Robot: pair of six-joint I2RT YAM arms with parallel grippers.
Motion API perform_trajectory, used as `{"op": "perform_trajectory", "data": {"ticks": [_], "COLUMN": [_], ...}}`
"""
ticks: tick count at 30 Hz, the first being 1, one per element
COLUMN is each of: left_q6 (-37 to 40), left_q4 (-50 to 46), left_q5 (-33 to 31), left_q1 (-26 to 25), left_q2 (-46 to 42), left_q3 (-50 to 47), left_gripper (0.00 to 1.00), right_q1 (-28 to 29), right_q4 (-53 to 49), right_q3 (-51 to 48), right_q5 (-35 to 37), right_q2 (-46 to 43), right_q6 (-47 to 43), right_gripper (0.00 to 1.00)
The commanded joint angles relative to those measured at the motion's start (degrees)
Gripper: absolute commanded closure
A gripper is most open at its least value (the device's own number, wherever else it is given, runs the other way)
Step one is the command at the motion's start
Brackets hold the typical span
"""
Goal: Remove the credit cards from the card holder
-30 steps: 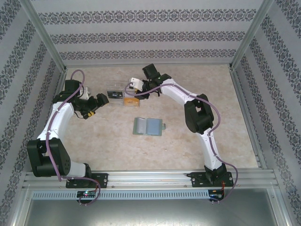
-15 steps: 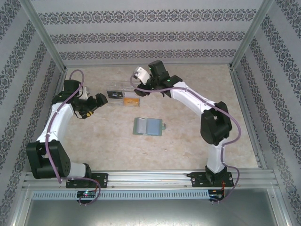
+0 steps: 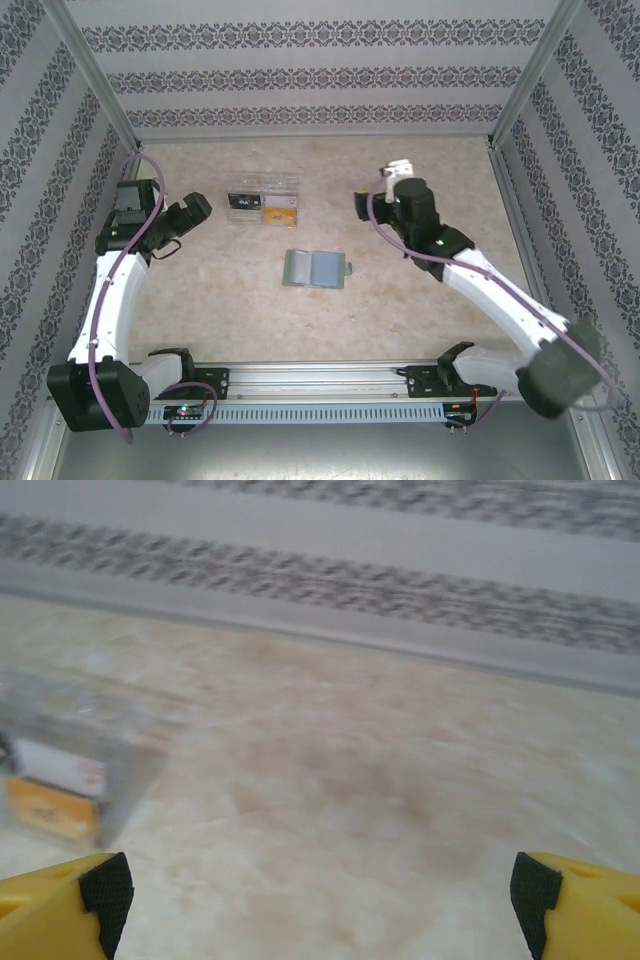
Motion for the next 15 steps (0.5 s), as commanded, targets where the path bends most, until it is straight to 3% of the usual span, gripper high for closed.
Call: {"op": "perform_trajectory", "data": {"ticks": [1, 6, 10, 15], "left_q6": [-4.3, -2.5, 3.8, 12.4], "left_q4": [7.9, 21.1, 34.1, 53.7], "left_q5": [-6.0, -14.6, -22.1, -23.6], "left_q1": [-0.1, -2.2, -3.6, -3.7], "left_q2": [-1.4, -1.9, -1.0, 0.5], "left_q3": [-2.5, -10.5, -18.7, -30.3], "left_gripper": [0.00, 0.00, 0.00, 0.00], "right_q1": [-3.3, -12.6, -18.5, -23.2], "right_q4": [-1.0, 2.1, 7.1, 21.8], "right_q3": [-6.7, -17.8, -23.6, -30.5], "right_q5": [13.6, 15.9, 11.8, 3.6], "right_q2": [-6.1, -12.4, -11.1, -6.0], "right_q6": [4.5, 5.6, 3.5, 0.3], "right_gripper": [0.02, 0.02, 0.02, 0.02]}}
